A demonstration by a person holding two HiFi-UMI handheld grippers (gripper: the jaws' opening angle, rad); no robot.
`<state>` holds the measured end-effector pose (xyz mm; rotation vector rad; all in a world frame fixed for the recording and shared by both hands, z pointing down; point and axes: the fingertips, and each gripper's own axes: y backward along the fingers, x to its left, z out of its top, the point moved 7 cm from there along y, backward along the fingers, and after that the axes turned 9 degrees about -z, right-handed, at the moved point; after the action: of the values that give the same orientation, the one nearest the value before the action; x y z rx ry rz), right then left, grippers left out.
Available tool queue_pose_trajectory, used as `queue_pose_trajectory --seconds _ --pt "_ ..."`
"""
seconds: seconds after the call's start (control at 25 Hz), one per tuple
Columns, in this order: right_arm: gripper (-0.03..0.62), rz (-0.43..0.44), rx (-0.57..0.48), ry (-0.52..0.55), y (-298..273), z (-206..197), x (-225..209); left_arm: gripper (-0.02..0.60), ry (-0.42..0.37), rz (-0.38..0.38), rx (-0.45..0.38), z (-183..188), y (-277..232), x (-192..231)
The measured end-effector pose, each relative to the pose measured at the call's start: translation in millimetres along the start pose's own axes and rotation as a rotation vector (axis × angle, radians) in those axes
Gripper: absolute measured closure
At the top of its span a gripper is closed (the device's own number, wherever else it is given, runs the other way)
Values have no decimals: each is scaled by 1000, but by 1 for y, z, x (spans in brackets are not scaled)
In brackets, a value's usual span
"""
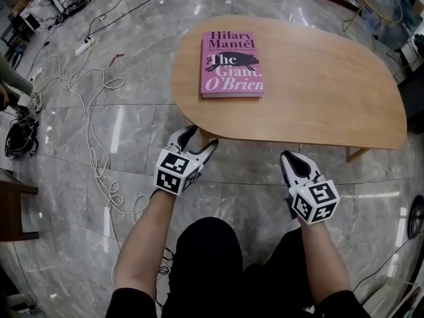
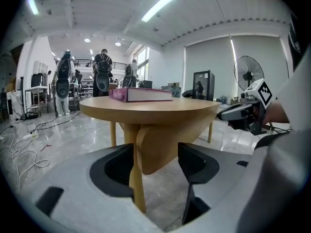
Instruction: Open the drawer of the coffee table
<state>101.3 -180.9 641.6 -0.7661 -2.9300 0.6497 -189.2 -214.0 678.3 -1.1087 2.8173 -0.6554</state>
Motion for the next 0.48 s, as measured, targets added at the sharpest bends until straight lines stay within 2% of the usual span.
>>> queue_pose_trajectory --seconds 0.12,0.2,0.32,0.48 --pt "557 17 10 -8 -3 -11 2 285 -22 -13 17 2 -6 5" --pt "557 27 18 -11 -2 -16 3 308 -30 -17 28 3 -8 9" --pt "557 21 26 -13 6 -20 -2 339 -17 -22 17 7 -15 10" --pt "559 2 23 -23 12 -23 -8 347 -28 -37 11 6 -15 11"
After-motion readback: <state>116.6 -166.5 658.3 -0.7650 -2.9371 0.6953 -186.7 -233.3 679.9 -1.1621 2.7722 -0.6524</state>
